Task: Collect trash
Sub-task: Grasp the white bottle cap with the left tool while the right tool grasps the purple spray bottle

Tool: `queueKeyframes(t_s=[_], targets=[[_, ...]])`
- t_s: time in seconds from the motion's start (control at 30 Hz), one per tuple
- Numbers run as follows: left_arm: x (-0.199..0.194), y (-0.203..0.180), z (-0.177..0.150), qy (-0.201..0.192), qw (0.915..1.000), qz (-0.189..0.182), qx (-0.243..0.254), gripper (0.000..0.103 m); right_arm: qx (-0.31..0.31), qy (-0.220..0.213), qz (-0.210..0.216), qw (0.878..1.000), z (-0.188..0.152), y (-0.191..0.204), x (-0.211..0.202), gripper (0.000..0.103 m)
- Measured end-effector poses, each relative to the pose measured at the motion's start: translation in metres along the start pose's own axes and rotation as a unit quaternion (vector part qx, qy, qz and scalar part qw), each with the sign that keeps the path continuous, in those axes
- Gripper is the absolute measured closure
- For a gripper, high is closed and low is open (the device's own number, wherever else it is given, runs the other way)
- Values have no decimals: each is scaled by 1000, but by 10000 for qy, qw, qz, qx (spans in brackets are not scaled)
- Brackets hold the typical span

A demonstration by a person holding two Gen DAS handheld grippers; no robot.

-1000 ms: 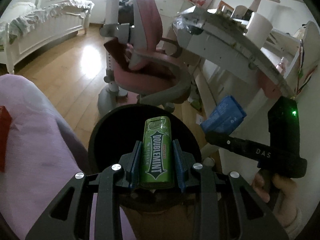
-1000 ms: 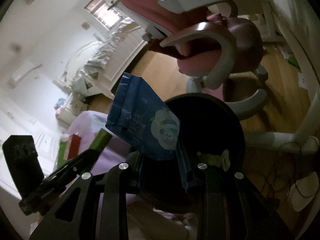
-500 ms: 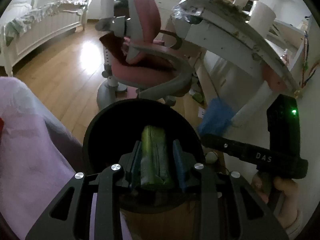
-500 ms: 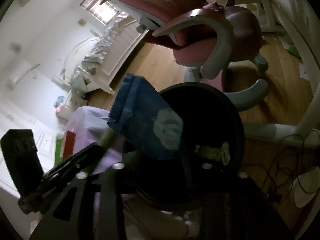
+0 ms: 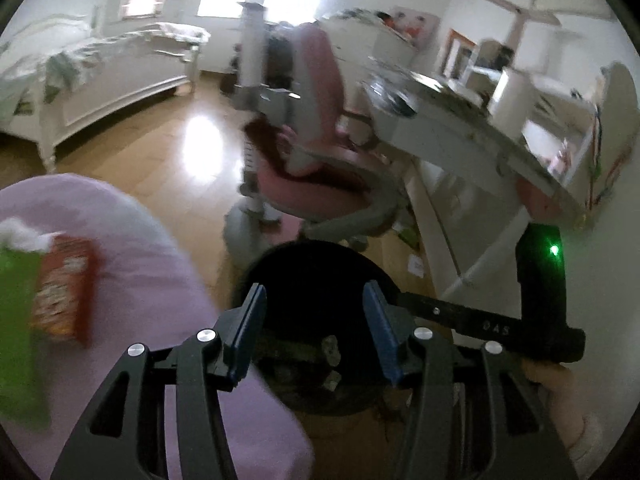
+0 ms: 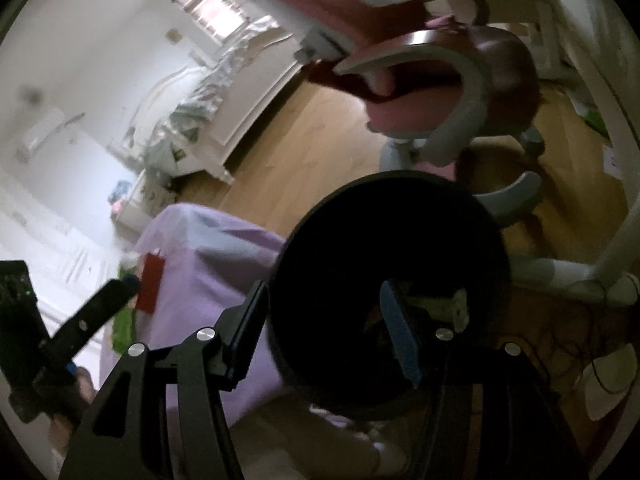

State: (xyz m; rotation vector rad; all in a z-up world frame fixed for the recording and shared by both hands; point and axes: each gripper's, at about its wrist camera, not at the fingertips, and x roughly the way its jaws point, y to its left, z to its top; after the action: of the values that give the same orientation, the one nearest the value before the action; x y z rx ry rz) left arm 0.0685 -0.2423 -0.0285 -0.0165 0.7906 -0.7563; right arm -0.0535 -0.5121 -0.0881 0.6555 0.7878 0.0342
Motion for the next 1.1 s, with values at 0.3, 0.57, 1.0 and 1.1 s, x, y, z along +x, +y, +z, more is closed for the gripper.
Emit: queueKeyframes(t_s=[0.3,0.57,1.0,1.1], targets=[[-82,125,-23,-450,9893,925,-1035,52,-805,342,368,9955,-6,97,40,45],[-151,267,-42,-561,9531,2240,-1958,52,-1884,690,1067,9738,-11,226,81,30],[-131,360,-37,136,9455,2647,-1892,59,-6045,1464,875,7782,-65,454,196,34],[-129,361,-34,140,9470,2664,-1790,62,-6571,1866,715,7268,-77,468,230,37]])
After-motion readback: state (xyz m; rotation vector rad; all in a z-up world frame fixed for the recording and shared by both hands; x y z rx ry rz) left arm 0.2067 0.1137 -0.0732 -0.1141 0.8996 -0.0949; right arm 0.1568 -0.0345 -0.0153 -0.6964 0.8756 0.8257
